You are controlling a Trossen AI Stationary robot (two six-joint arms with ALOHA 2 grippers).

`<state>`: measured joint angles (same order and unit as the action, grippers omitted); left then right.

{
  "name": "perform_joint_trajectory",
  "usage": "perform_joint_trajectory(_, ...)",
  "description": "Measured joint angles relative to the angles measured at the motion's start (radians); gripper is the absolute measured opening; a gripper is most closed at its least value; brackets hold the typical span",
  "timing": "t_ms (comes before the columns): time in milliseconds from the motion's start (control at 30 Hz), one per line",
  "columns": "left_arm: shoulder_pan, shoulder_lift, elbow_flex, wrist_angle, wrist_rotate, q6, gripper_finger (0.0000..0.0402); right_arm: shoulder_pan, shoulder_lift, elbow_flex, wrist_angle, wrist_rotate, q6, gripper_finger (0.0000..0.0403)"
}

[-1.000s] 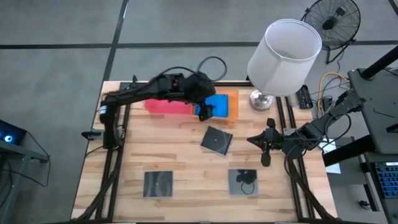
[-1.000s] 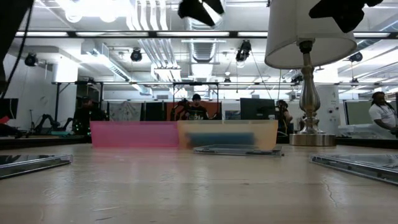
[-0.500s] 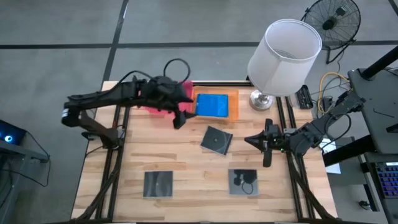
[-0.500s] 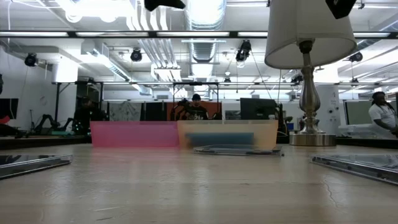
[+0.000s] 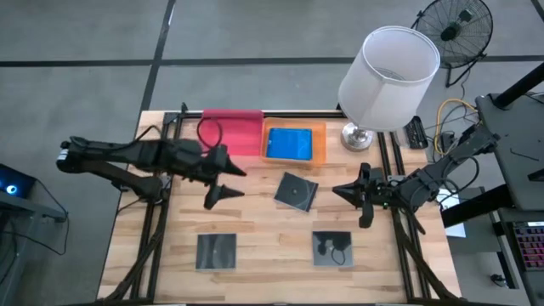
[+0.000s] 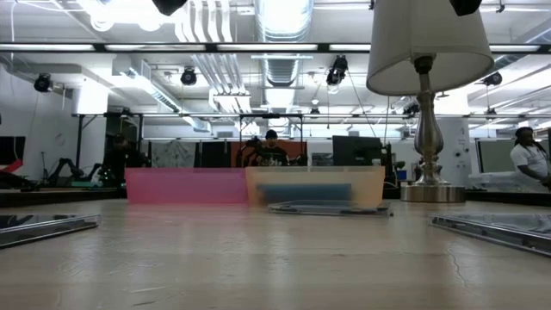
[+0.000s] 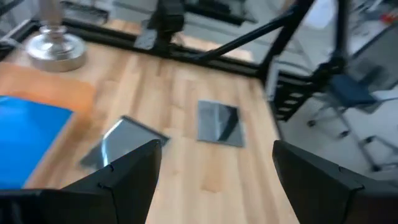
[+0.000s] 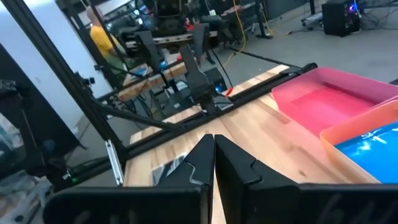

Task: Pick & place jewel cases by type
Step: Put the top black CD case into the pink bin

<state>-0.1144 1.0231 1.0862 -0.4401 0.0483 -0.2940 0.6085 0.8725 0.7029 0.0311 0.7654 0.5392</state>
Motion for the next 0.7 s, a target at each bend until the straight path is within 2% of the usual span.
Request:
perform_joint_trajectory(133,-0.040,-0.049,-0.086,0.104,0.002,-0.095,0.0290,0.000,0.024,0.000,0.011,0.019,-0.001,0.0008)
perform_joint_trajectory(333,-0.070,-0.070,-0.149,0.219,-0.006,-0.279,0.0290,0.000,0.042,0.000,0.011,0.010,-0.001,0.0022)
perform_joint_trajectory(533,-0.070,-0.059,-0.187,0.259,-0.086,-0.354,0.0290,-0.001,0.041,0.000,0.008,-0.114,-0.019,0.0089)
perform_joint_trajectory(700,-0.071,-0.059,-0.228,0.425,-0.093,-0.339,0.0290,0.000,0.043,0.000,0.003,-0.168,-0.071,0.0156)
